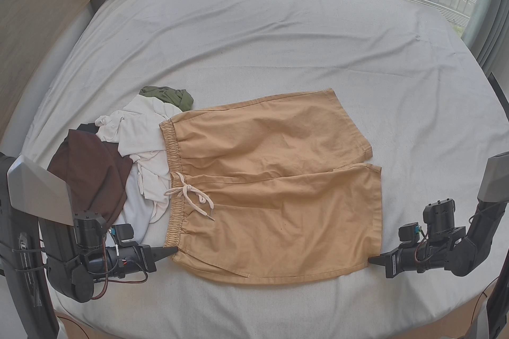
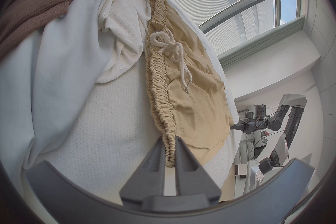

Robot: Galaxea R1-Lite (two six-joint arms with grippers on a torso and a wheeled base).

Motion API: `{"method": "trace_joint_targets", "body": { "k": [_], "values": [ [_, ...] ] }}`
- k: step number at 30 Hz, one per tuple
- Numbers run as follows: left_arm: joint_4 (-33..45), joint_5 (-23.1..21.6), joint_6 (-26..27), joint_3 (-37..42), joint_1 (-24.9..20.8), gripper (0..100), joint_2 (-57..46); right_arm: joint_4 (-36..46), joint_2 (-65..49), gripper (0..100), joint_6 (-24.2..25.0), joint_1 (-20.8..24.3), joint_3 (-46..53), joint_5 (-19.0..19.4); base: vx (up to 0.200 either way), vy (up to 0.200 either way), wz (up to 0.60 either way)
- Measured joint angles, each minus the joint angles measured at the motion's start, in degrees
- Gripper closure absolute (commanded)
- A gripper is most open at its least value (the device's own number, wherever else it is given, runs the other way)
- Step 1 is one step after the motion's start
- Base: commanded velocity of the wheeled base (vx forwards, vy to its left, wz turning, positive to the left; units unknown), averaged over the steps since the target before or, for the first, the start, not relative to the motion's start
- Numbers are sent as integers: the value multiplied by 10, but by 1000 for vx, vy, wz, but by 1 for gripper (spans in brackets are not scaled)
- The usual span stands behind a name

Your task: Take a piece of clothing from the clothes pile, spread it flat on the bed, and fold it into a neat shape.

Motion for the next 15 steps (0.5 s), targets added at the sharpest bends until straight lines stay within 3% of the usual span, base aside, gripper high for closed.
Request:
{"method": "trace_joint_targets", "body": {
  "k": [8, 15],
  "values": [
    [0, 0, -6, 2, 0, 100, -4, 11, -5, 100, -1, 0, 5, 0, 0, 0, 0],
    [3, 1, -7, 3, 5, 100, -9, 79, -30, 100, -7, 0, 9, 0, 0, 0, 0]
  ]
}}
